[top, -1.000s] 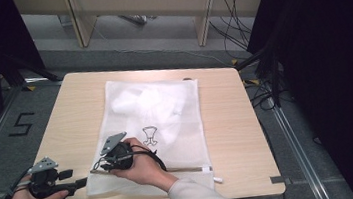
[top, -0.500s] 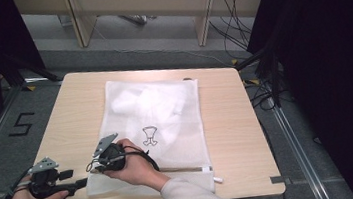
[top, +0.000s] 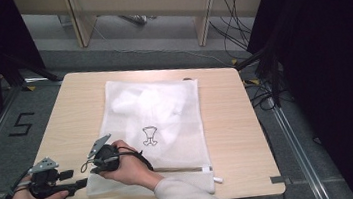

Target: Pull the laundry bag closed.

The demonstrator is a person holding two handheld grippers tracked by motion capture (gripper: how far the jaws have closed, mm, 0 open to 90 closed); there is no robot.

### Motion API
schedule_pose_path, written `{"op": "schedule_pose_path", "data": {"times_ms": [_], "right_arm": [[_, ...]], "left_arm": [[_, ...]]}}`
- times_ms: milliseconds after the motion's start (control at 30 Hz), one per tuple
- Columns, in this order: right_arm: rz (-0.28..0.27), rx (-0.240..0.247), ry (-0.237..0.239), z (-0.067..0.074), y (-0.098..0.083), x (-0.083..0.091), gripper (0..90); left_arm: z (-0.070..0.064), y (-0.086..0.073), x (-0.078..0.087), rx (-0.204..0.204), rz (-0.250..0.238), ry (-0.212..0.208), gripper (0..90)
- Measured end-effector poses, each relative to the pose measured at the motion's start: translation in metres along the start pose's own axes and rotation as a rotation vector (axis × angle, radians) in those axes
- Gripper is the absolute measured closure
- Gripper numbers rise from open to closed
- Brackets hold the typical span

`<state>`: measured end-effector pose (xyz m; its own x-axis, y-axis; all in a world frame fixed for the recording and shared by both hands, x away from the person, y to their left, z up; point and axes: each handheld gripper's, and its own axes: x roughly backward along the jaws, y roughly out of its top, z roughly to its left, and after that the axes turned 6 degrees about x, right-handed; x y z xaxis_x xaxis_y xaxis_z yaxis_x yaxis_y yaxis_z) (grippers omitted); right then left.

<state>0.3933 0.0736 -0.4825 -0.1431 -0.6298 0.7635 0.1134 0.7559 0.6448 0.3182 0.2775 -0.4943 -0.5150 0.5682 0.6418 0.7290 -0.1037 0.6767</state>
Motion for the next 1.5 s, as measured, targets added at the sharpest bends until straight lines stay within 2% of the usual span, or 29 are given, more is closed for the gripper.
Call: {"op": "schedule_pose_path", "data": {"times_ms": [300, 333, 400, 467, 733, 767, 800, 833, 900, 1033, 1067, 1100, 1133, 1300, 1333, 1367, 1400, 1467, 1500], "right_arm": [[0.013, -0.013, 0.016, 0.000, 0.005, -0.010, 77.6], [0.013, -0.013, 0.016, 0.000, 0.005, -0.010, 77.6], [0.020, -0.014, 0.019, 0.000, 0.006, -0.013, 77.8], [0.033, -0.014, 0.022, 0.000, 0.006, -0.016, 78.0], [0.048, -0.026, 0.019, -0.001, 0.006, -0.021, 81.8], [0.055, -0.057, 0.024, 0.000, 0.005, -0.020, 81.9], [0.039, -0.030, 0.024, -0.002, 0.005, -0.021, 81.9], [0.039, -0.030, 0.024, -0.002, 0.005, -0.021, 81.9], [0.031, -0.049, 0.027, -0.002, 0.006, -0.018, 82.0], [0.022, -0.042, 0.024, -0.002, 0.008, -0.014, 82.1], [0.023, -0.044, 0.014, -0.002, 0.009, -0.013, 82.1], [0.022, -0.038, 0.018, -0.002, 0.009, -0.012, 82.1], [0.016, -0.048, 0.020, -0.001, 0.009, -0.011, 82.1], [-0.003, -0.029, 0.010, -0.002, 0.011, -0.005, 82.1], [-0.003, -0.029, 0.010, -0.002, 0.011, -0.005, 82.1], [-0.003, -0.027, 0.010, -0.002, 0.012, -0.003, 82.1], [-0.006, -0.021, 0.006, -0.002, 0.013, 0.000, 82.1], [-0.009, -0.035, 0.004, -0.001, 0.015, 0.003, 82.1], [-0.013, -0.020, 0.003, -0.002, 0.016, 0.005, 82.2]], "left_arm": [[0.000, 0.000, 0.000, -0.004, 0.006, -0.001, 28.9], [0.003, 0.001, 0.002, -0.040, 0.037, 0.002, 28.9], [0.002, 0.000, 0.002, -0.026, 0.025, 0.001, 28.9], [0.002, 0.001, 0.002, -0.038, 0.039, 0.002, 28.9], [0.002, 0.001, 0.002, -0.042, 0.039, -0.002, 29.1], [0.002, 0.001, 0.002, -0.045, 0.037, 0.002, 29.2], [-0.001, -0.001, -0.002, -0.004, -0.006, -0.009, 29.4], [-0.001, -0.001, -0.002, -0.004, -0.006, -0.009, 29.6], [-0.001, 0.000, -0.001, -0.017, 0.012, -0.015, 29.9], [-0.001, 0.001, -0.002, -0.025, 0.026, -0.013, 30.3], [-0.003, 0.000, -0.004, -0.014, 0.013, -0.012, 30.4], [-0.001, 0.001, -0.003, -0.031, 0.032, -0.018, 30.5], [-0.003, 0.001, -0.004, -0.015, 0.019, -0.021, 30.9], [-0.005, 0.001, -0.006, -0.014, 0.016, -0.022, 31.5], [-0.005, 0.001, -0.007, -0.014, 0.000, -0.022, 31.5], [-0.004, 0.001, -0.007, -0.025, 0.018, -0.020, 31.5], [-0.005, 0.002, -0.008, -0.014, 0.022, -0.031, 31.5], [-0.006, 0.002, -0.008, -0.018, 0.029, -0.027, 31.5], [-0.006, 0.003, -0.008, -0.016, 0.030, -0.029, 31.5]]}}
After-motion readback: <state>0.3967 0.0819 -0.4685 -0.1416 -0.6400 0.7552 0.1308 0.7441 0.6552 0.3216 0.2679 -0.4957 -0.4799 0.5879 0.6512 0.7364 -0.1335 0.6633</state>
